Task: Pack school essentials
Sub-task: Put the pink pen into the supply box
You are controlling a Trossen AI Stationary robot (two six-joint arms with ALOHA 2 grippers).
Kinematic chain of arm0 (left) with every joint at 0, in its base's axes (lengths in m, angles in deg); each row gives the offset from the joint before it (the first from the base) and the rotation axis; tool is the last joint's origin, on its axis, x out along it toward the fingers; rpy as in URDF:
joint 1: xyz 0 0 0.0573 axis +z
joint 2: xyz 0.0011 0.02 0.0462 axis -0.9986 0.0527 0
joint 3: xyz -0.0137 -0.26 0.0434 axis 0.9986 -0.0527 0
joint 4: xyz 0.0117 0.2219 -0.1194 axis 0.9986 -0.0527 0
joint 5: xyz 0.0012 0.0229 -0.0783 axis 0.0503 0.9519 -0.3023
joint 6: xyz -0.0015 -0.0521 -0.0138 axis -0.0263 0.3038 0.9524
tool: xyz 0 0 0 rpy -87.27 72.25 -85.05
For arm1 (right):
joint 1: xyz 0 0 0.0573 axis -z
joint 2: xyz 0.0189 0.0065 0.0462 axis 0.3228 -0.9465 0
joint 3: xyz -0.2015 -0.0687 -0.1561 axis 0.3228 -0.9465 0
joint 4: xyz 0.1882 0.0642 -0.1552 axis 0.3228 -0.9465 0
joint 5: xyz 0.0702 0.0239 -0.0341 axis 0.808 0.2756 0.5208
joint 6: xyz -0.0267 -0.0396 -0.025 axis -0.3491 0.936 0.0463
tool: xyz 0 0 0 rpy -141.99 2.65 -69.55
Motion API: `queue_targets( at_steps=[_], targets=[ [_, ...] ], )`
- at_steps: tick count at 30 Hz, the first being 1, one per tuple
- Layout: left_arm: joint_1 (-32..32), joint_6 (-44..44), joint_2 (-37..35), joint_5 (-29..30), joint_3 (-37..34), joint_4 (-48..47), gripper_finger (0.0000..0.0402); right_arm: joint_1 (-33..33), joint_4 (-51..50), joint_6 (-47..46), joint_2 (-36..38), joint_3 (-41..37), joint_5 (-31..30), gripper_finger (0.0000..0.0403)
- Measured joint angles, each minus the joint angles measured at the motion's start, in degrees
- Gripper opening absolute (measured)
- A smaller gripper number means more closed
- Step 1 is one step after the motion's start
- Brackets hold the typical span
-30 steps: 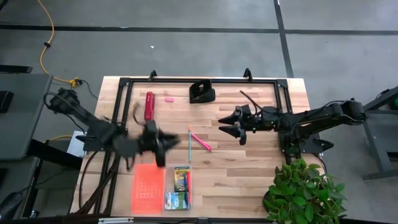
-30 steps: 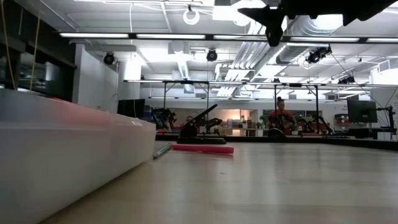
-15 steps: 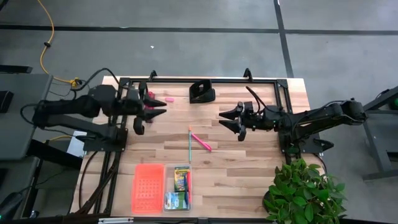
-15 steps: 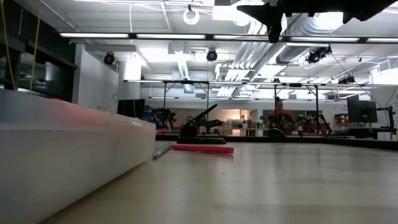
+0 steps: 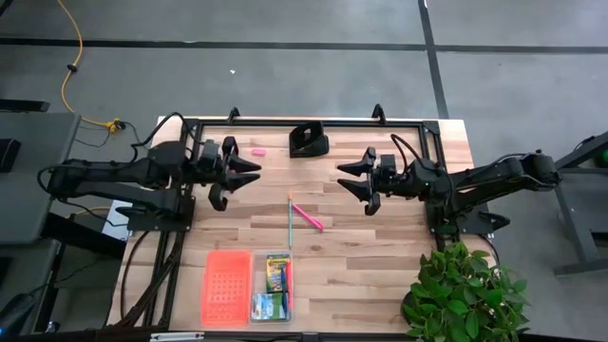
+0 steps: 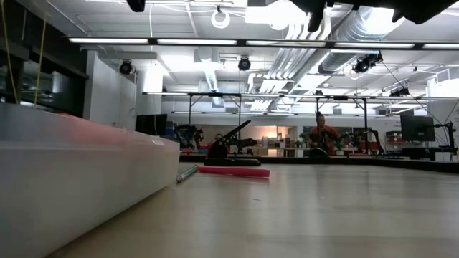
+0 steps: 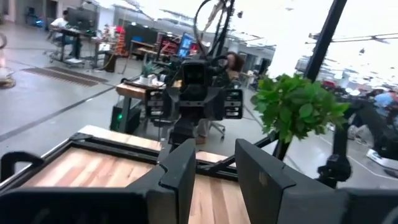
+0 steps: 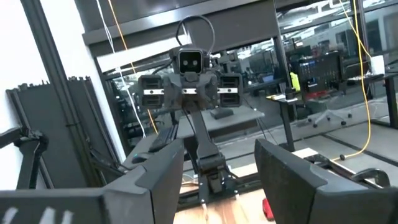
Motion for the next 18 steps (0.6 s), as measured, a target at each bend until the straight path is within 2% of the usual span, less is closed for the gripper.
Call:
queue_targets(
  at_steps=[4,13,15,18],
  targets=[
    [-0.15,0.07,0.08,1.63,-0.02,-0.27,0.0103,0.0,0.21,2.93,0.0,0.01,0.55,0.0189],
    [-0.21,-0.91,0.08,0.27,-0.01,-0.29,0.0103,0.0,-0.94,4.74,0.0,0.02,0.65,0.0189],
    [-0.21,-0.91,0.08,0.27,-0.01,-0.3,0.0103,-0.01,-5.94,3.31,-0.16,1.7,-1.53,0.0189],
    [-0.21,-0.91,0.08,0.62,-0.02,-0.33,0.0103,0.18,-23.46,1.09,-2.4,8.91,-4.94,0.0189]
  ],
)
